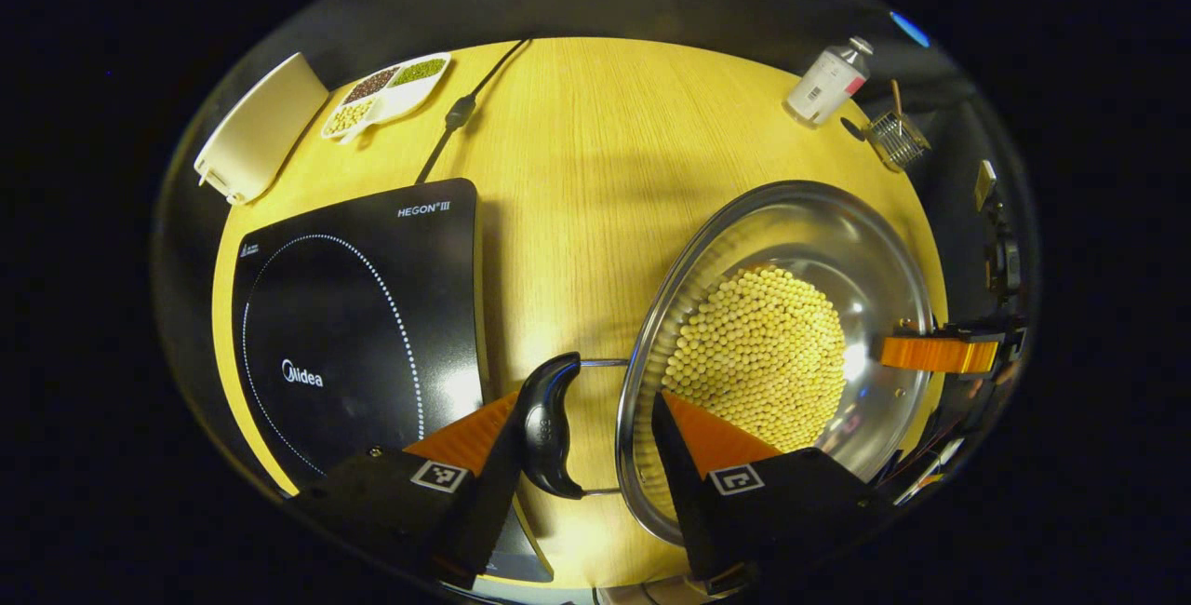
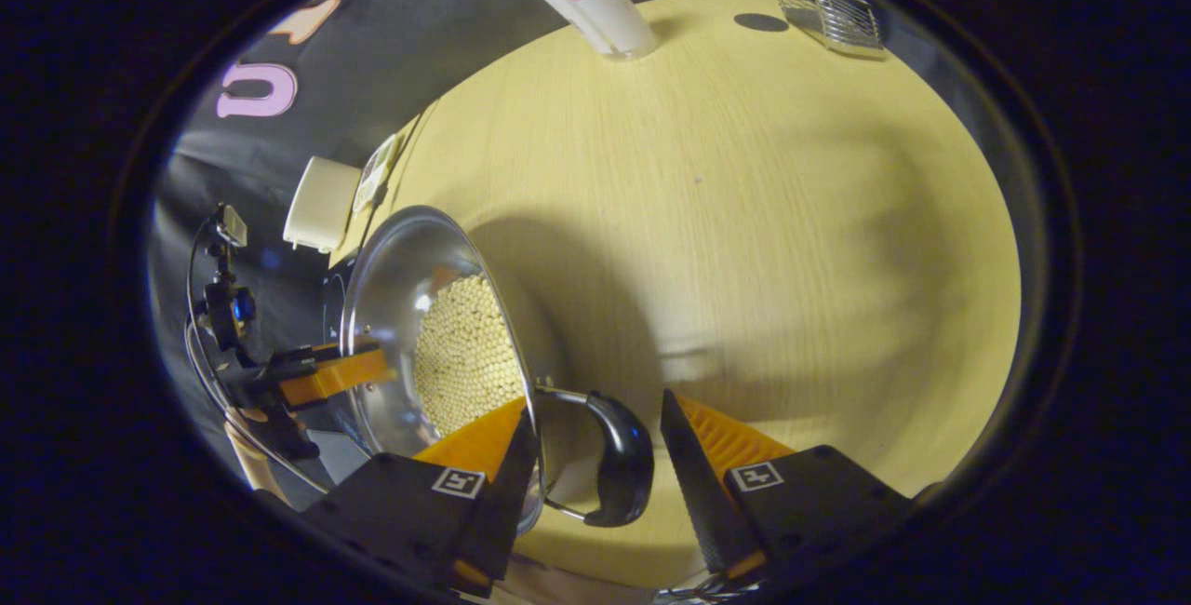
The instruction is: First push the handle of the pot to place it horizontally, then grasp the pot with both hands and set it on the induction cooktop.
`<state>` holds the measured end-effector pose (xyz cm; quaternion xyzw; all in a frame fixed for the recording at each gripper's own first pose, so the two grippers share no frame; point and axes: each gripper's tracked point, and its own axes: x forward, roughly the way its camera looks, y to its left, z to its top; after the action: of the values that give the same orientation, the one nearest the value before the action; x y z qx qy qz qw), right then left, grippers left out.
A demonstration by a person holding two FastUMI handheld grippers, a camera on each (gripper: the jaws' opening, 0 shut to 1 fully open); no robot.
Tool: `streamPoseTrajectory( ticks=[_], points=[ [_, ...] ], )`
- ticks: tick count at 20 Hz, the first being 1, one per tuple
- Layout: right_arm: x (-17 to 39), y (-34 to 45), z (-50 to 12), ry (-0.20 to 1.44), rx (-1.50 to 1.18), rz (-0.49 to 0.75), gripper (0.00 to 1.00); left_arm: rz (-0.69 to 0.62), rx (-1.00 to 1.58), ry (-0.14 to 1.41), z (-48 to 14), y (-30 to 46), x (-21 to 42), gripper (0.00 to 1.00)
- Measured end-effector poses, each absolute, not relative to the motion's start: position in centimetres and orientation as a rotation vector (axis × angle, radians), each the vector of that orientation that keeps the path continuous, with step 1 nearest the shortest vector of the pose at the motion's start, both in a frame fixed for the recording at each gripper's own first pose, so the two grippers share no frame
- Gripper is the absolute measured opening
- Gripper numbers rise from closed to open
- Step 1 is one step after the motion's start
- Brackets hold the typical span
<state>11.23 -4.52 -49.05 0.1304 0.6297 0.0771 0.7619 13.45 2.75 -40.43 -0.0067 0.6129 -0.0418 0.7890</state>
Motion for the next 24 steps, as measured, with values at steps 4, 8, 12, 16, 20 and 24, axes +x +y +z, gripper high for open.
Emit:
streamPoseTrajectory(
  ticks=[4,8,12,16,20,24],
  points=[
    [10.8,-5.2,-49.5,1.383,0.273,0.161,0.71,-0.081,-0.018,1.342,-41.3,2.5,13.4,0.80],
    [10.8,-4.7,-49.7,1.396,0.319,0.180,0.53,-0.088,-0.037,1.368,-42.3,2.3,13.4,0.77],
    [10.9,-4.5,-49.9,1.391,0.335,0.196,0.51,-0.116,-0.066,1.374,-42.1,2.2,13.4,0.74],
    [10.7,-5.5,-49.3,1.387,0.288,0.198,0.49,-0.103,-0.210,1.410,-41.8,1.2,11.6,0.60],
    [8.9,-6.1,-48.0,1.405,0.284,0.212,0.50,-0.106,-0.204,1.410,-40.0,0.3,9.6,0.60],
    [7.2,-6.0,-46.2,1.406,0.290,0.213,0.50,-0.110,-0.197,1.400,-38.3,0.1,8.3,0.60]
  ],
)
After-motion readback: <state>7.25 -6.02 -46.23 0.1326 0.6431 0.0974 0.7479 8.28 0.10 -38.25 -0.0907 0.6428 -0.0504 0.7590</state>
